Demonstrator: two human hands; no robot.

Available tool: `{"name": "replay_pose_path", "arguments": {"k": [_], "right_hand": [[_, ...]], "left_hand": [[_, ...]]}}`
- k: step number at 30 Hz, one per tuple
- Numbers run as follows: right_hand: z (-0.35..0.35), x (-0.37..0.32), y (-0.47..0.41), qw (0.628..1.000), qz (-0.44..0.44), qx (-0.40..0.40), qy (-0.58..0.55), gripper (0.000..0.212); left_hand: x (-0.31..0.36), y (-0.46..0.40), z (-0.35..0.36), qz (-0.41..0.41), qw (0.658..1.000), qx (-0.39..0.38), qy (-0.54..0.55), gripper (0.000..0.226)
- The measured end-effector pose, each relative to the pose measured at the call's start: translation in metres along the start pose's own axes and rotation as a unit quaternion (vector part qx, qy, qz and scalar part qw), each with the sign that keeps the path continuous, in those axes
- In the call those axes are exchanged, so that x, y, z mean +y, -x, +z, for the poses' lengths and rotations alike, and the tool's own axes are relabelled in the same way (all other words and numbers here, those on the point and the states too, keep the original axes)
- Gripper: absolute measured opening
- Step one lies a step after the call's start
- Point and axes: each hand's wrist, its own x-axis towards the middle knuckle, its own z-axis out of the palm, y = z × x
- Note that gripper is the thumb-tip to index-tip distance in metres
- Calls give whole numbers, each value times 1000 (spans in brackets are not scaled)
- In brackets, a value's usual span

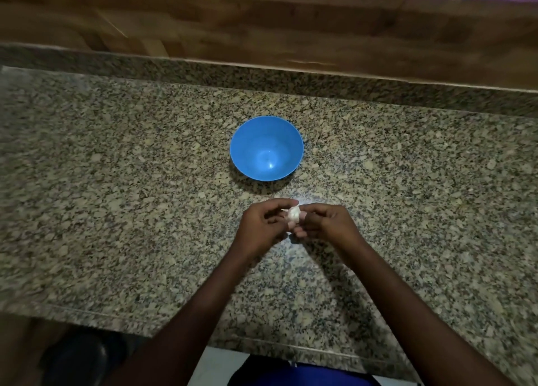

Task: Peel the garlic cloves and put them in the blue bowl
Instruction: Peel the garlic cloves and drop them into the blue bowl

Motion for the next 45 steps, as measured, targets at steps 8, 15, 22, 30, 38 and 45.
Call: {"name": "replay_pose_path", "arguments": {"k": [8, 15, 22, 30, 38, 45], "right_hand": [[7, 1, -1, 998, -21, 35, 41, 11], [10, 7, -3, 987, -90, 66, 118, 4], [18, 9, -2, 999, -43, 24, 5, 15], [18, 0, -3, 999, -27, 0, 39, 16], [18, -5, -7, 997, -16, -21, 77, 9], [25, 5, -14, 995, -26, 31, 88, 8]], "left_hand": [[0, 4, -1, -30, 999, 1, 34, 42], [-2, 3, -4, -95, 986, 9, 133, 36], [-2, 2, -15, -127, 979, 4, 157, 29], [-1, -1, -25, -109, 986, -40, 118, 28], [3, -8, -27, -80, 995, -53, 27, 36], [4, -15, -29, -67, 996, -63, -19, 36]]}}
